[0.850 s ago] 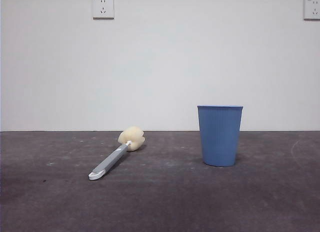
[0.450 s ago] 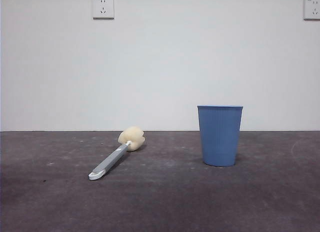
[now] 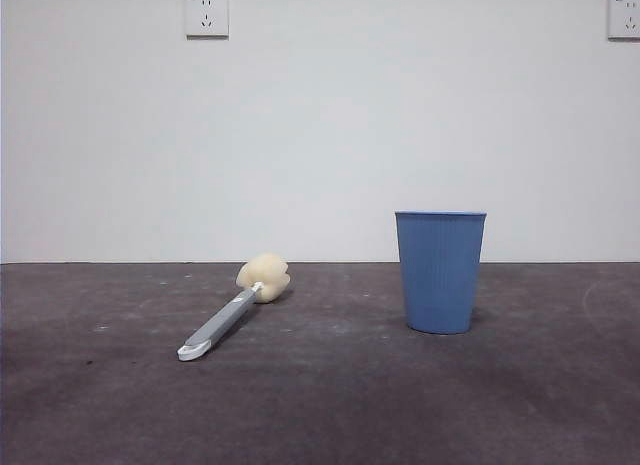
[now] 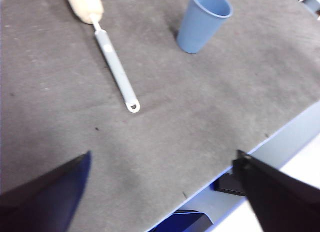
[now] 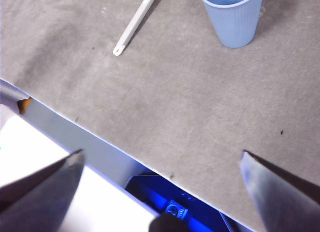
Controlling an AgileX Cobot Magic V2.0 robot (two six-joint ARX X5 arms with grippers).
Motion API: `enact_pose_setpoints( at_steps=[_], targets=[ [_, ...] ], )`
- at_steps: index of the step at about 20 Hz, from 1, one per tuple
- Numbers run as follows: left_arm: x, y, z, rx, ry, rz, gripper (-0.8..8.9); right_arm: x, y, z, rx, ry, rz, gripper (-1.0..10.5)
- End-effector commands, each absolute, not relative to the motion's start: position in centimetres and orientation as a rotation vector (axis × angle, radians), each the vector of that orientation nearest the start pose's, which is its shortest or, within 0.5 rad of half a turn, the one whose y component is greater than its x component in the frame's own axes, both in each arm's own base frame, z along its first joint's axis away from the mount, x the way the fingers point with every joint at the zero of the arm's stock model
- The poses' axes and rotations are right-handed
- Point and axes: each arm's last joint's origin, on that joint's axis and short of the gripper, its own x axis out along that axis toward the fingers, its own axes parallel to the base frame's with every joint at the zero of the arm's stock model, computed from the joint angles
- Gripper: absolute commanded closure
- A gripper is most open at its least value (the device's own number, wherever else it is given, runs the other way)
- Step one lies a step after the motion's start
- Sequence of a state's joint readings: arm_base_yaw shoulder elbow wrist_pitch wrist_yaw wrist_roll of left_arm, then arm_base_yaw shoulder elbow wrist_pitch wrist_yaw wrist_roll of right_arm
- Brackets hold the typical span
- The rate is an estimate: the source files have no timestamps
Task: Pick up the cup brush,pick up the cup,insert the brush into the cup,clean the cup,put the cup brush back,put the cup back to the fixed position on the table
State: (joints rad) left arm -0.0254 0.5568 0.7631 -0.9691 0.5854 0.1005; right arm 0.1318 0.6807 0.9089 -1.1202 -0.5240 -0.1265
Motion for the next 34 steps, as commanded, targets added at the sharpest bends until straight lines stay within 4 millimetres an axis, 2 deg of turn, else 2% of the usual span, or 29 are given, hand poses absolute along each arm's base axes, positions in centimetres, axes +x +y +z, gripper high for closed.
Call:
enact_pose_setpoints(
  at_steps=[1, 7, 11, 16, 20, 24, 28, 34],
  targets=[
    [9.7, -1.8, 29.2, -0.134, 0.726, -0.589, 2.76, 9.6, 2.8, 31.2, 0.065, 0.842, 0.666, 3.2],
    [12.2, -2.7, 29.8, -0.124, 0.761, -0.580, 2.77, 9.6, 2.8, 31.2, 0.066, 0.842, 0.666, 3.2],
    [15.9, -5.7, 28.9, -0.090, 0.815, -0.544, 2.79, 9.6, 2.8, 31.2, 0.068, 0.843, 0.664, 3.2],
    [19.7, -11.3, 25.9, -0.004, 0.850, -0.473, 2.79, 9.6, 2.8, 31.3, 0.081, 0.843, 0.658, 3.2],
    [22.3, -14.3, 22.3, 0.014, 0.902, -0.417, 2.81, 9.6, 2.8, 31.3, 0.081, 0.843, 0.658, 3.2],
    [25.0, -16.0, 19.5, 0.062, 0.977, -0.347, 2.82, 9.6, 2.8, 31.3, 0.081, 0.842, 0.658, 3.2],
    [27.3, -17.5, 18.5, 0.081, 0.989, -0.322, 2.83, 9.6, 2.8, 31.3, 0.088, 0.845, 0.655, 3.2],
    [28.4, -18.1, 16.6, 0.103, 1.016, -0.262, 2.84, 9.6, 2.8, 31.3, 0.088, 0.844, 0.656, 3.2]
  ],
)
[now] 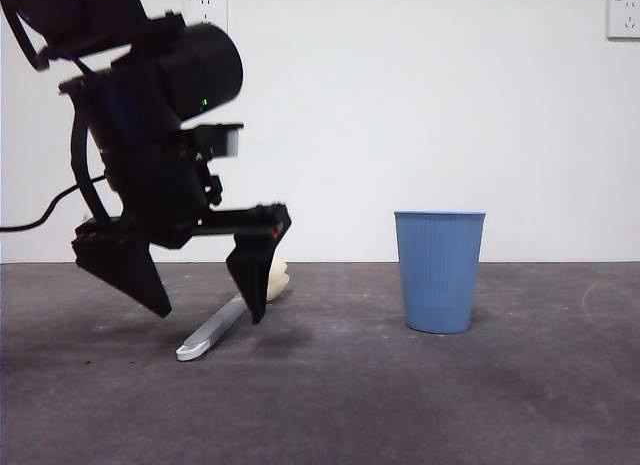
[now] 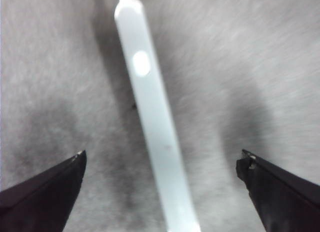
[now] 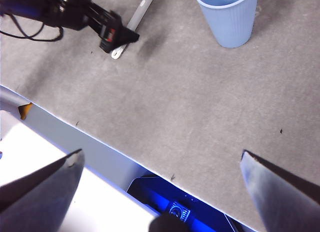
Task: Pick up the cup brush,pick up the cup,insert the brush into the cup,clean the cup,put the cup brush back,put the cup back to the fixed position on the table
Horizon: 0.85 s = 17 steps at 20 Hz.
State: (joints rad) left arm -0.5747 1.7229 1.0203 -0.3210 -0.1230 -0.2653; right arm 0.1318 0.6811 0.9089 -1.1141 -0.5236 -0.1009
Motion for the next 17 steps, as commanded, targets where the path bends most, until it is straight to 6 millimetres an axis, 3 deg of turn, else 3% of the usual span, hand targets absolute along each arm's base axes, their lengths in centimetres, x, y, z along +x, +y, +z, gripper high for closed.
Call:
enact_pose_setpoints(
  at_steps=[1, 7, 11, 15, 17],
  targets=[
    [28.5, -18.1, 16.4, 0.098, 1.018, -0.259, 2.84, 9.6, 2.8, 31.3, 0.087, 0.844, 0.655, 3.2],
    [28.6, -18.2, 15.3, 0.084, 1.056, -0.233, 2.98, 9.6, 2.8, 31.3, 0.088, 0.844, 0.655, 3.2],
    [28.5, -18.4, 15.2, 0.086, 1.056, -0.240, 4.96, 9.6, 2.8, 31.3, 0.088, 0.844, 0.655, 3.2],
    [28.4, -18.6, 15.2, 0.083, 1.063, -0.260, 8.17, 9.6, 2.8, 31.3, 0.088, 0.844, 0.655, 3.2],
    [28.3, -18.7, 15.2, 0.074, 1.076, -0.279, 8.22, 9.6, 2.8, 31.3, 0.088, 0.844, 0.655, 3.2]
  ],
)
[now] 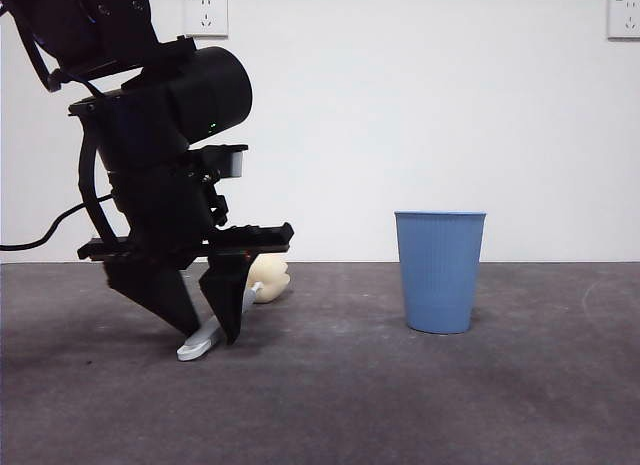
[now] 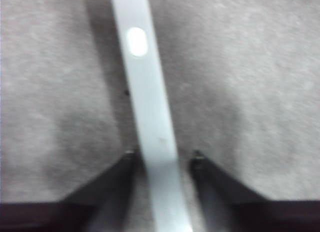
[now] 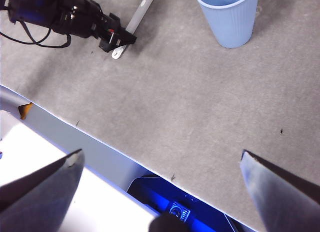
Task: Pick up the cup brush,pick up the cup,insert the brush into the cup,clean the cup,put the cup brush back,put the cup back to the fixed position on the table
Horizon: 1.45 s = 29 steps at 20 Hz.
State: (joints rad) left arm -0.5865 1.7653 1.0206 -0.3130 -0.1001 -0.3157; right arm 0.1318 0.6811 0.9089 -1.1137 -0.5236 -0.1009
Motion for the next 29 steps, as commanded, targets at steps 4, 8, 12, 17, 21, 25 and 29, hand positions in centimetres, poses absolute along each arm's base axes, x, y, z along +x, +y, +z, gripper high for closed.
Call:
enact_pose_setpoints(
  at_steps=[4, 8, 12, 17, 21, 25, 29],
  targets=[
    [28.0, -18.4, 16.1, 0.077, 1.082, -0.296, 8.22, 9.6, 2.8, 31.3, 0.110, 0.853, 0.645, 3.2],
    [27.4, -17.7, 18.5, 0.086, 1.036, -0.315, 8.22, 10.0, 2.8, 31.1, 0.137, 0.877, 0.632, 3.2],
    [25.7, -16.6, 22.2, 0.131, 0.974, -0.366, 8.22, 11.7, 3.1, 31.4, 0.143, 0.805, 0.649, 3.2],
    [21.5, -13.9, 27.9, 0.158, 0.867, -0.414, 8.22, 14.5, 4.3, 30.0, 0.159, 0.730, 0.712, 3.2],
    [17.9, -11.5, 31.4, 0.136, 0.775, -0.431, 8.22, 15.8, 5.8, 25.5, 0.117, 0.698, 0.620, 3.2],
    [15.3, -9.8, 32.9, 0.132, 0.740, -0.437, 8.22, 16.3, 7.2, 21.2, 0.085, 0.637, 0.556, 3.2],
    [14.5, -9.2, 33.0, 0.138, 0.757, -0.436, 8.22, 17.4, 8.5, 18.6, 0.042, 0.587, 0.501, 3.2]
  ],
)
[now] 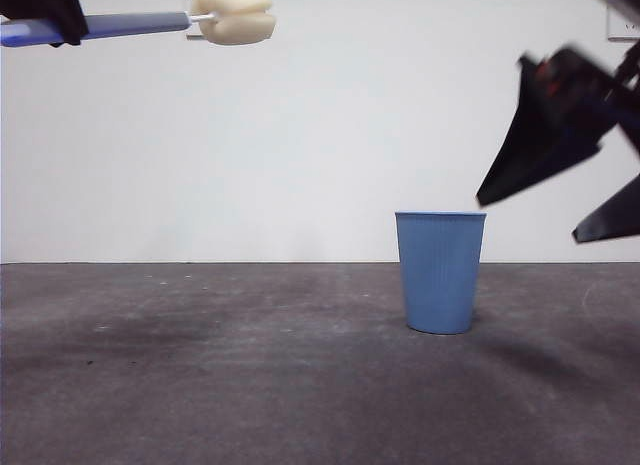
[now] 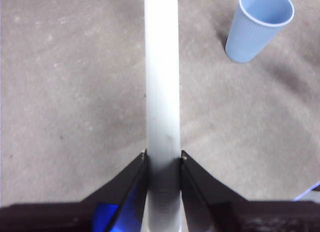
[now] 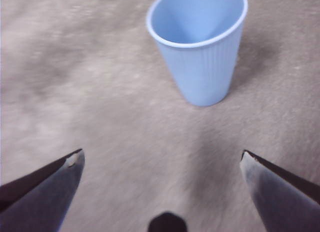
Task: Pick up the cup brush,pick up the cup,insert the brush into the cup,clean the cup,put the cup brush back,put the cup back to the fixed position on the table
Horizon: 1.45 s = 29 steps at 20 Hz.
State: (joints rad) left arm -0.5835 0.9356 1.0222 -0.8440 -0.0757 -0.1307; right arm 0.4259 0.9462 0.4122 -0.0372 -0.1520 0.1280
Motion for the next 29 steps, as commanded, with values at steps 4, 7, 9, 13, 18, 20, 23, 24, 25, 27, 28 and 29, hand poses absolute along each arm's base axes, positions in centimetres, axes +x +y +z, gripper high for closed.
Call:
enact_pose_setpoints(
  at_steps=[4, 7, 9, 13, 18, 20, 23, 24, 25, 27, 28, 29],
  targets=[
    [14.3, -9.2, 32.9, 0.145, 0.777, -0.436, 8.22, 19.5, 9.3, 17.1, 0.029, 0.523, 0.491, 3.2],
    [14.3, -9.2, 32.9, 0.145, 0.777, -0.435, 8.22, 20.9, 10.0, 15.7, 0.026, 0.501, 0.496, 3.2],
    [14.3, -9.2, 32.9, 0.143, 0.778, -0.434, 8.22, 21.7, 10.3, 14.8, 0.027, 0.476, 0.497, 3.2],
    [14.3, -9.2, 32.8, 0.137, 0.784, -0.430, 8.22, 22.7, 10.8, 13.5, 0.035, 0.428, 0.500, 3.2],
    [14.3, -9.2, 32.8, 0.130, 0.789, -0.427, 8.22, 23.7, 10.9, 12.3, 0.043, 0.375, 0.492, 3.2],
    [14.3, -9.1, 32.8, 0.131, 0.792, -0.426, 8.22, 24.3, 10.9, 12.1, 0.035, 0.352, 0.490, 3.2],
    [14.3, -9.2, 32.8, 0.120, 0.794, -0.421, 8.22, 25.6, 11.4, 12.4, 0.027, 0.326, 0.494, 3.2],
    [14.3, -9.2, 32.8, 0.119, 0.794, -0.421, 8.22, 26.0, 11.5, 12.5, 0.027, 0.318, 0.494, 3.2],
    [14.3, -9.1, 32.8, 0.119, 0.794, -0.421, 8.22, 26.4, 11.7, 12.7, 0.025, 0.309, 0.495, 3.2],
    [14.3, -9.1, 32.8, 0.119, 0.794, -0.420, 8.22, 27.0, 12.0, 12.8, 0.025, 0.298, 0.496, 3.2],
    [14.3, -9.1, 32.8, 0.119, 0.794, -0.420, 8.22, 27.2, 12.0, 12.8, 0.025, 0.297, 0.495, 3.2],
    [14.3, -9.1, 32.8, 0.119, 0.794, -0.420, 8.22, 27.4, 12.1, 12.8, 0.025, 0.298, 0.493, 3.2]
  ],
)
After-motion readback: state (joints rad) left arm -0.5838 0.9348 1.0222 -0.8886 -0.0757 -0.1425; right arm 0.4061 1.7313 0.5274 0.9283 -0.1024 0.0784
